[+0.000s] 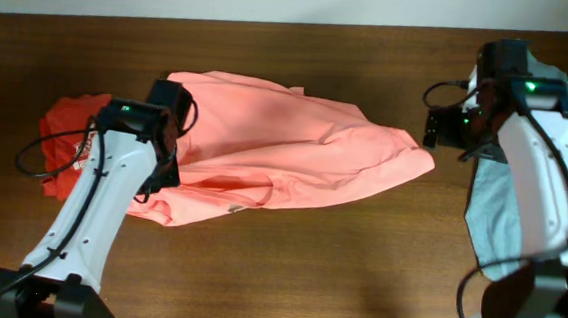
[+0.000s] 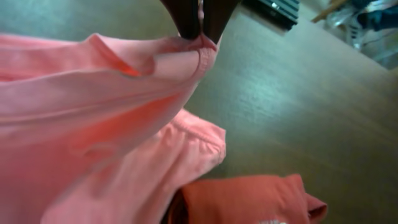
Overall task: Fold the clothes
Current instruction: 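Drag the grasped fabric left with the left gripper, right gripper holding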
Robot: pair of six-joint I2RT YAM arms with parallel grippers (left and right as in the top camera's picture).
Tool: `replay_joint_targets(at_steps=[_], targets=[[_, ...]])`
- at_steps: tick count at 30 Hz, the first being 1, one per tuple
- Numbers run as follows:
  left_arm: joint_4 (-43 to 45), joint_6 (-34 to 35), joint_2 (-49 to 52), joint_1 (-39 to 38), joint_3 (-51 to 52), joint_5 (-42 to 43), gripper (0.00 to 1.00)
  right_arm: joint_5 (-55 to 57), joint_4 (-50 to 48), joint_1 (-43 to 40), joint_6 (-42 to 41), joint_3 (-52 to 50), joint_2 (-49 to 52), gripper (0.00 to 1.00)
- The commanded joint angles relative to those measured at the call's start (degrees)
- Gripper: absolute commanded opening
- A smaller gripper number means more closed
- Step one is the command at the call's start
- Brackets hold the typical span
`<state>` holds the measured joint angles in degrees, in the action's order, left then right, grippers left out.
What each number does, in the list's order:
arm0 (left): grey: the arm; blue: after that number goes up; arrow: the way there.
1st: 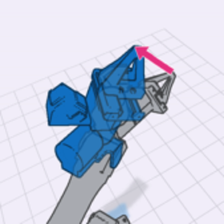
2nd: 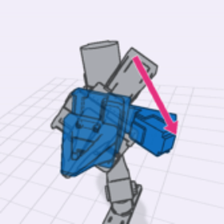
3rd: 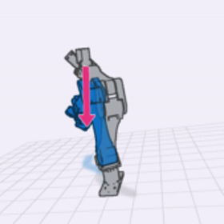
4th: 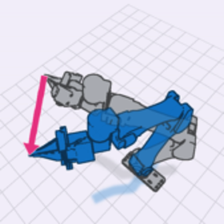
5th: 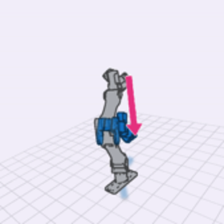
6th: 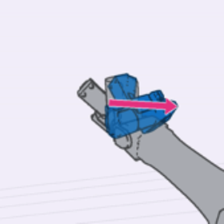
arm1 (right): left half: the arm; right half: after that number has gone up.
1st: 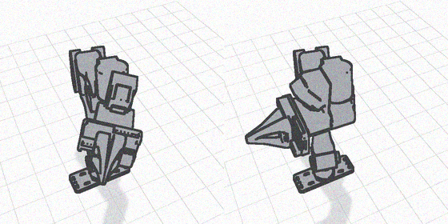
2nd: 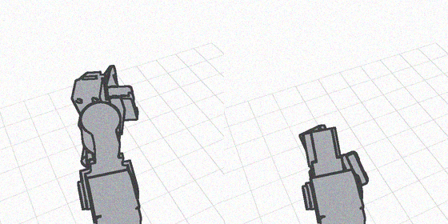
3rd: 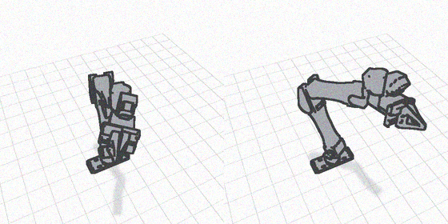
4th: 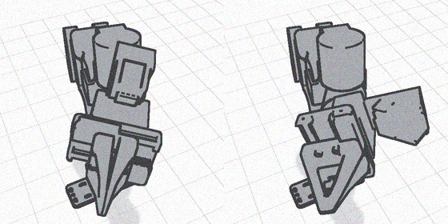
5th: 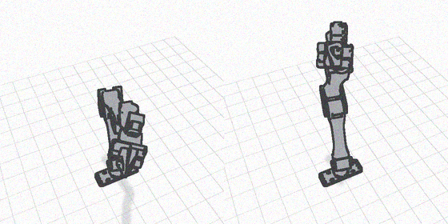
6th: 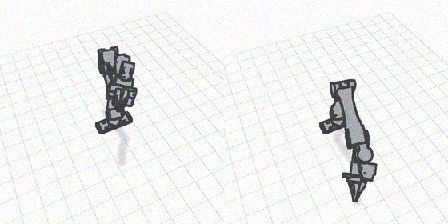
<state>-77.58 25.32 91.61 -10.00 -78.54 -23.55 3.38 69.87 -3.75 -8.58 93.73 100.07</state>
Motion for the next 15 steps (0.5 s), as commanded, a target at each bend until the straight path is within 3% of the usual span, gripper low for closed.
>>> replay_joint_targets(at_steps=[1,13,15], targets=[[1.8,1.9,-1.6,1.0,-0.5,-0.3,0.00,0.2,-2.5,-0.6,0.6,-0.3,5.4,0.99],[3.7,1.8,-1.6,0.9,-0.5,3.2,0.00,-6.8,-14.0,-0.9,5.4,-0.3,20.2,1.00],[3.7,1.8,-1.6,0.9,-0.5,3.2,0.00,-8.1,-14.7,-0.9,5.4,-0.3,22.3,0.94]])
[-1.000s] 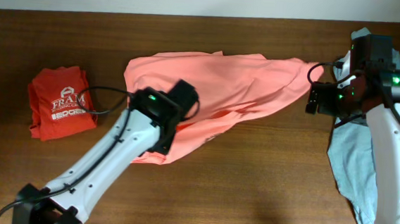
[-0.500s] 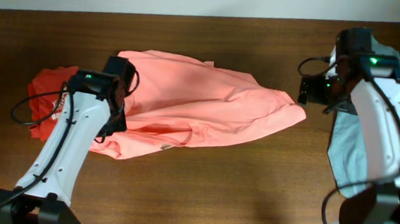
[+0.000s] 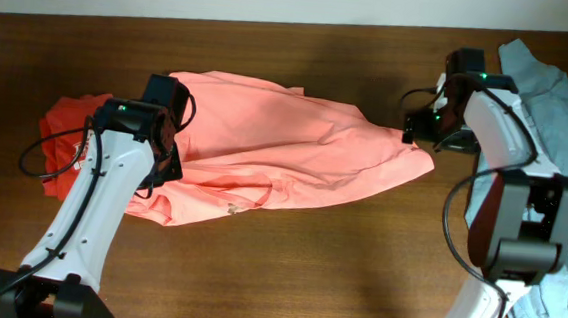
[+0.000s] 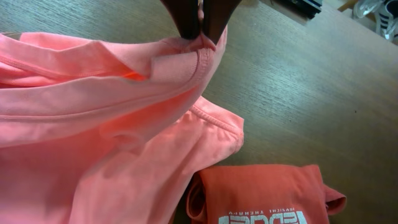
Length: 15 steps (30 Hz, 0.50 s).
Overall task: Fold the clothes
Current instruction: 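Drag the grasped fabric left with the left gripper, right gripper holding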
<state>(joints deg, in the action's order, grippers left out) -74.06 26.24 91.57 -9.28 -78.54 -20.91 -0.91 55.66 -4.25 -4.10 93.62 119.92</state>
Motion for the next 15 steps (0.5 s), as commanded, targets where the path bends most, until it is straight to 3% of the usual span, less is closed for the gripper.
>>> replay_joint_targets(at_steps=[1,14,15], targets=[[0.2,0.9,-1.5,0.2,-0.5,0.5,0.00,-4.0,-0.7,-0.4,0.9,-0.2,3.2,0.92],[1.1,0.9,-1.5,0.2,-0.5,0.6,0.00,-4.0,-2.6,-0.4,0.9,-0.2,4.3,0.43],[1.2,0.9,-1.5,0.2,-0.5,0.6,0.00,-4.0,-2.5,-0.4,0.9,-0.2,4.3,0.35]])
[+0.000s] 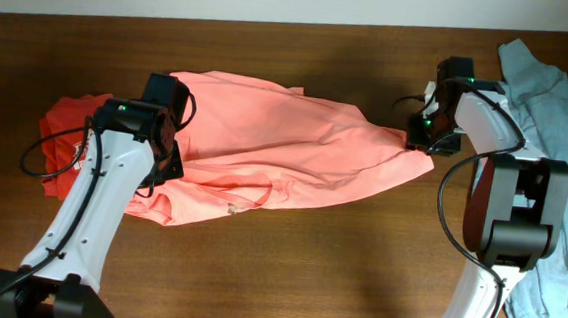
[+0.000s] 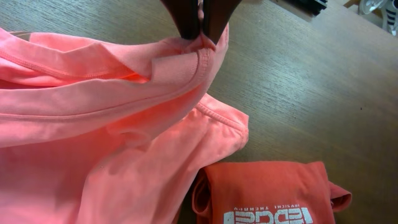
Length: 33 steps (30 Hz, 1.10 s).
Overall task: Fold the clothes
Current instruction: 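Drag the grasped fabric left with the left gripper, right gripper holding, then lift the pink shirt with both grippers and stretch it apart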
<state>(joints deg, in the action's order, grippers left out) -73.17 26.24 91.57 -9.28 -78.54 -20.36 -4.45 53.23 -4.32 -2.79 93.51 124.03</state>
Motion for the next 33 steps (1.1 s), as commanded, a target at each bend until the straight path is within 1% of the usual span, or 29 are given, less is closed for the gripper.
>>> replay_joint_targets(at_steps=[1,2,3,4,5,12,16,19,24,26,28,29,33], targets=[[0.3,0.9,-1.5,0.2,-0.5,0.0,0.00,-0.5,0.0,-0.4,-0.4,-0.1,0.2,0.29],[0.3,0.9,-1.5,0.2,-0.5,0.0,0.00,-0.5,0.1,-0.4,-0.4,-0.1,0.2,0.20],[0.3,0.9,-1.5,0.2,-0.5,0.0,0.00,-0.5,0.1,-0.4,-0.4,-0.1,0.2,0.14],[0.3,0.9,-1.5,0.2,-0.5,0.0,0.00,-0.5,0.4,-0.4,-0.4,-0.1,0.2,0.06],[0.2,0.9,-1.5,0.2,-0.5,0.0,0.00,-0.5,0.6,-0.4,-0.4,-0.1,0.2,0.04],[0.3,-0.2,-1.5,0.2,-0.5,0.0,0.00,0.0,3.2,-0.4,-0.4,0.1,-0.4,0.04],[0.5,-4.1,-1.6,0.2,-1.0,0.0,0.00,0.2,7.0,-0.4,-0.4,2.5,-3.4,0.04],[-0.3,-6.8,-2.4,0.2,-3.6,0.0,0.00,0.2,11.1,-0.4,-0.4,5.3,-8.3,0.04],[-2.4,-7.0,-6.2,0.2,-10.1,0.7,0.00,0.2,18.3,-0.4,-0.4,9.7,-18.8,0.04],[-2.8,-8.9,-9.0,0.2,-13.1,2.8,0.00,0.2,20.7,-0.4,-0.4,10.9,-23.3,0.04],[-2.9,-9.3,-12.1,0.2,-15.7,4.2,0.00,0.6,22.9,-0.4,-0.4,11.6,-28.4,0.04],[-3.0,-9.6,-14.9,0.2,-17.7,4.3,0.00,0.6,23.8,-0.5,-0.4,11.7,-32.4,0.04],[-2.9,-11.3,-21.5,0.2,-20.8,3.9,0.00,0.6,25.3,-1.3,-0.4,11.7,-40.8,0.04]])
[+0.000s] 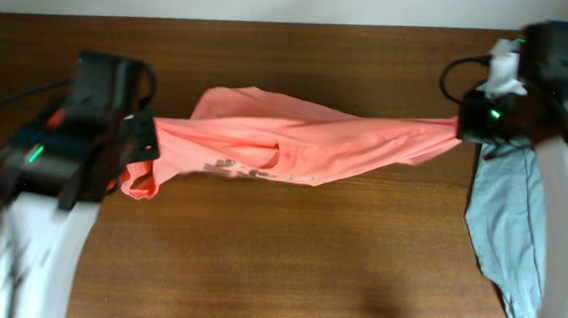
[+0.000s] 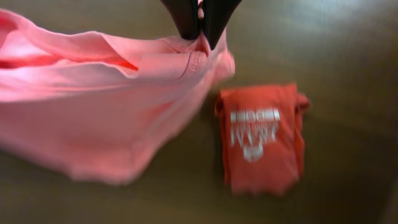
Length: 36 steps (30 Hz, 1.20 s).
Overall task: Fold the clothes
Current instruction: 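Lift the pink shirt with both grippers and stretch it apart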
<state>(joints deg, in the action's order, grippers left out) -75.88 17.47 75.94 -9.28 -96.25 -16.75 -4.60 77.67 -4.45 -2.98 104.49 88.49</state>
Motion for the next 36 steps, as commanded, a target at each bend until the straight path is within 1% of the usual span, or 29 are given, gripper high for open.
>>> replay_joint_targets(at_steps=[1,9,11,14,19,22,23,25,29,31,32,36], targets=[[-0.2,-2.6,-7.7,0.2,-3.6,-0.2,0.00,0.7,1.2,-1.6,-0.2,0.8,-7.8,0.04],[0.1,-2.6,-19.3,0.2,-4.0,-4.7,0.00,0.7,0.9,-5.6,-0.5,0.8,-21.2,0.04],[1.0,-2.6,-21.2,0.2,-4.0,-4.7,0.00,0.7,-0.4,-6.4,-0.5,0.8,-23.4,0.04],[1.7,-2.5,-20.3,0.2,-4.0,-4.0,0.00,0.7,-1.9,-6.5,-0.4,0.8,-22.9,0.04],[2.3,-2.6,-13.6,0.2,-4.0,-3.5,0.00,0.7,-2.7,-6.5,-0.4,0.8,-16.6,0.04],[3.7,-2.6,-6.7,0.2,-4.0,-3.5,0.00,0.7,-3.7,-6.5,-0.4,0.7,-10.7,0.04],[5.5,-2.6,-2.0,0.2,-4.0,-3.1,0.00,0.7,-5.2,-6.5,-0.4,0.7,-7.0,0.04],[9.1,-3.5,3.4,0.2,-4.0,-1.8,0.00,0.2,-7.7,-6.4,-0.4,0.7,-3.0,0.04],[21.2,-10.3,14.2,0.2,-4.0,-1.0,0.00,-1.4,-16.0,-6.4,-0.7,0.8,3.6,0.04],[26.6,-15.0,18.0,0.4,-4.4,-1.2,0.00,-1.4,-19.5,-6.5,-2.3,1.0,4.4,0.04],[28.7,-16.0,20.0,0.9,-5.6,-1.4,0.00,-1.4,-20.9,-6.5,-2.4,1.6,4.4,0.04],[28.7,-16.0,22.0,3.9,-11.7,-1.4,0.00,1.5,-20.1,-6.5,-2.4,7.7,4.2,0.04]])
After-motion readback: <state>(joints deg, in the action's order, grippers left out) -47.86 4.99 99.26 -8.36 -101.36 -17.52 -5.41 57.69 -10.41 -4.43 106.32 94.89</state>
